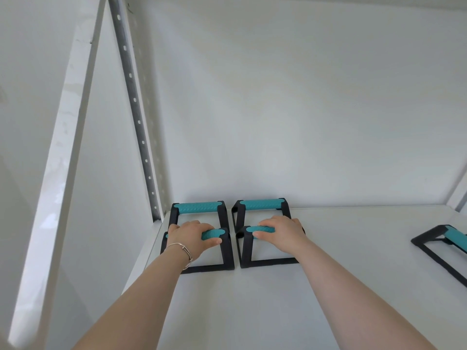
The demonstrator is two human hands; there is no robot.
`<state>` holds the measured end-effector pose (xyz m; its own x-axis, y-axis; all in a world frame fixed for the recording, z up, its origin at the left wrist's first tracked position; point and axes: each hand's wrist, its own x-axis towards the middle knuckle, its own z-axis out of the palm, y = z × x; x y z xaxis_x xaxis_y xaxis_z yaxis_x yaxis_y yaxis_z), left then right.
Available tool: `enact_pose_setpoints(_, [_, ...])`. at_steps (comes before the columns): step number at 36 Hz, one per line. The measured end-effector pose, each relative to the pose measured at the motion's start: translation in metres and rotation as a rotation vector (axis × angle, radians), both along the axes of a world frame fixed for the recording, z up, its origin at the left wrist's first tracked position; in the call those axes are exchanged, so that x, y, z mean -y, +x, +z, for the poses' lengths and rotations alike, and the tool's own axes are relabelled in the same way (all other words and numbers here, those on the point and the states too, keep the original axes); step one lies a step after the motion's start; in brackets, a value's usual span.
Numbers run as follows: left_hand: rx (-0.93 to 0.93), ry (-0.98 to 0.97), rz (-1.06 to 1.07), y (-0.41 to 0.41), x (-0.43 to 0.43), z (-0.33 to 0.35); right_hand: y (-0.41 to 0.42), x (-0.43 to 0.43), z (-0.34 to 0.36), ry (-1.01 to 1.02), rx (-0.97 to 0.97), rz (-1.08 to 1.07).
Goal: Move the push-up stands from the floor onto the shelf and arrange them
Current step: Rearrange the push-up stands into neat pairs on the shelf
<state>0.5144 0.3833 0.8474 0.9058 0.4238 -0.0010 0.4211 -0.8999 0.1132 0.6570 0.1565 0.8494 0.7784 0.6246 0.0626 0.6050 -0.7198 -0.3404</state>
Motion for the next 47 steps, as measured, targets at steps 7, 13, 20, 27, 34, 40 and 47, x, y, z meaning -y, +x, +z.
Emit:
enact_pose_setpoints(7, [-0.008,0.01,-0.005,0.0,0.002,0.002,0.0,0.0,0.001,-0.024,0.014,0.006])
enact_pose_setpoints(13, [-0.019,-0.021,0.037,-0.002,0.01,0.008,-0.002,0.001,0.003,-0.052,0.019,0.019])
enact_pose_setpoints(20, [0.173,-0.011,0.073,-0.001,0.042,0.012,-0.004,0.016,-0.006,0.082,0.175,0.01])
enact_pose_setpoints(27, [0.323,0.089,0.036,0.03,0.133,0.02,0.017,0.077,-0.016,0.263,0.482,-0.12])
enact_pose_setpoints(34, [0.326,0.066,0.026,0.093,0.243,0.023,0.065,0.188,-0.008,0.233,0.561,-0.245])
enact_pose_setpoints(40, [0.324,-0.003,-0.014,0.153,0.347,0.022,0.113,0.304,0.004,0.197,0.58,-0.373])
enact_pose_setpoints(47, [0.282,-0.041,-0.053,0.209,0.463,0.016,0.159,0.434,0.011,0.119,0.541,-0.552])
